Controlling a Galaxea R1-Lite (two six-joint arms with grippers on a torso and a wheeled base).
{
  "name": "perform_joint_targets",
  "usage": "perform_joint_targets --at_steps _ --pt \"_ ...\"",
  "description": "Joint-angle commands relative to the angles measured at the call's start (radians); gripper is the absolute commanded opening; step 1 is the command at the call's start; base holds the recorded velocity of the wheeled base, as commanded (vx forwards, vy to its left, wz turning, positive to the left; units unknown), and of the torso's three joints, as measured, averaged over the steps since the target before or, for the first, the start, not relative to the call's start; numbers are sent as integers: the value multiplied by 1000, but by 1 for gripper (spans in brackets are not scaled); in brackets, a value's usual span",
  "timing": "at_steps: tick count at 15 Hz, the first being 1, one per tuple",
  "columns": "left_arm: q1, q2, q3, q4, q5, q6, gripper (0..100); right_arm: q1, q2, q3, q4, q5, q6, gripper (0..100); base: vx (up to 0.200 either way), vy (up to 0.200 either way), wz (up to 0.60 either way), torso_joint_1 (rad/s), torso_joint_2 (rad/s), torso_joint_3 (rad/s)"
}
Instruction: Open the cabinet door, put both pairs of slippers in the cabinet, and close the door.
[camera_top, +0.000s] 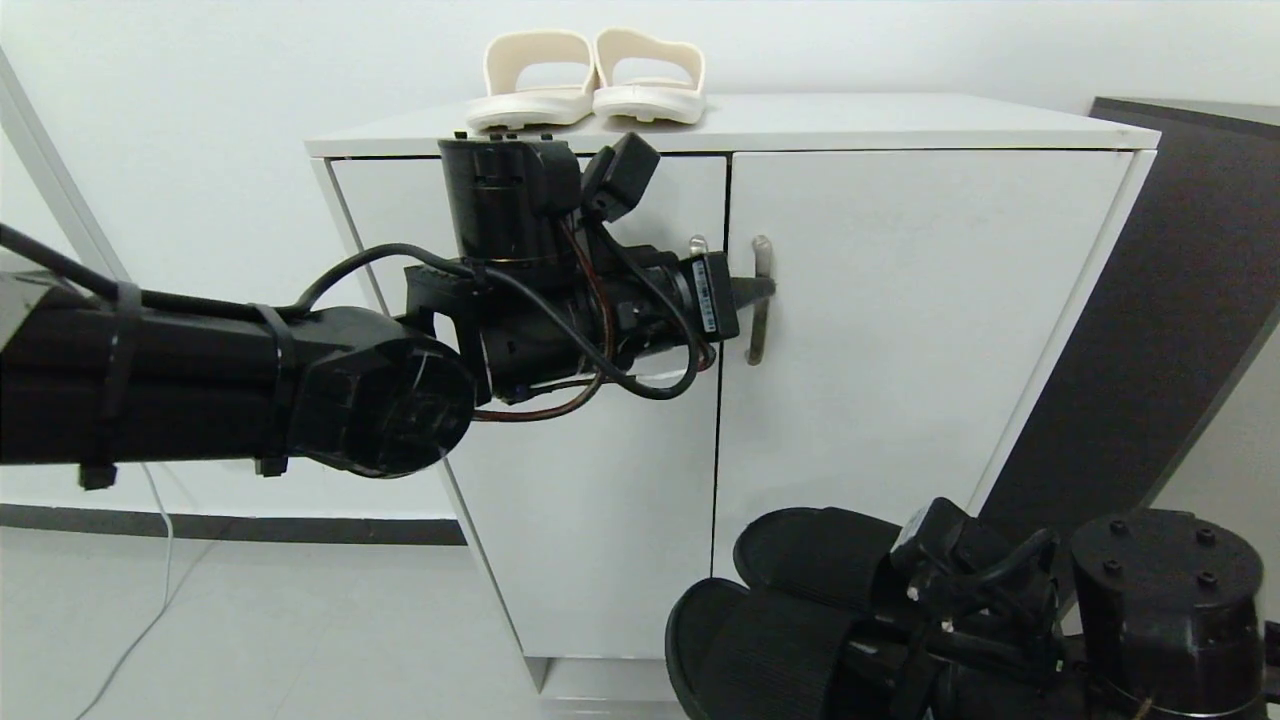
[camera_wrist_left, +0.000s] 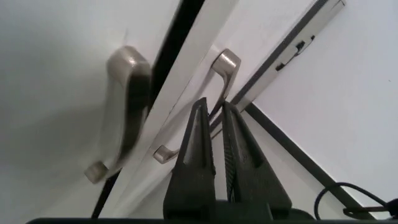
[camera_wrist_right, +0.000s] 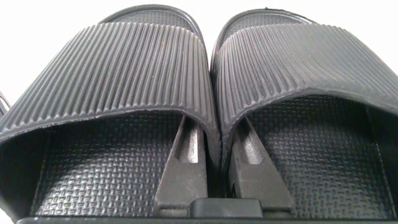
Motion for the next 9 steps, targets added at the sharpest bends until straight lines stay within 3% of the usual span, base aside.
perform_joint_targets --at_steps 1,6,9 --pt "0 -11 8 -4 -3 -2 0 4 -10 10 -1 26 -2 0 0 0 0 0 0 0" --pt "-46 -78 80 -7 -3 -1 0 14 -58 44 -1 132 -2 0 0 0 0 0 0 0" --pt "-72 -132 140 -10 -1 -1 0 18 -65 54 -1 143 -14 0 0 0 0 0 0 0"
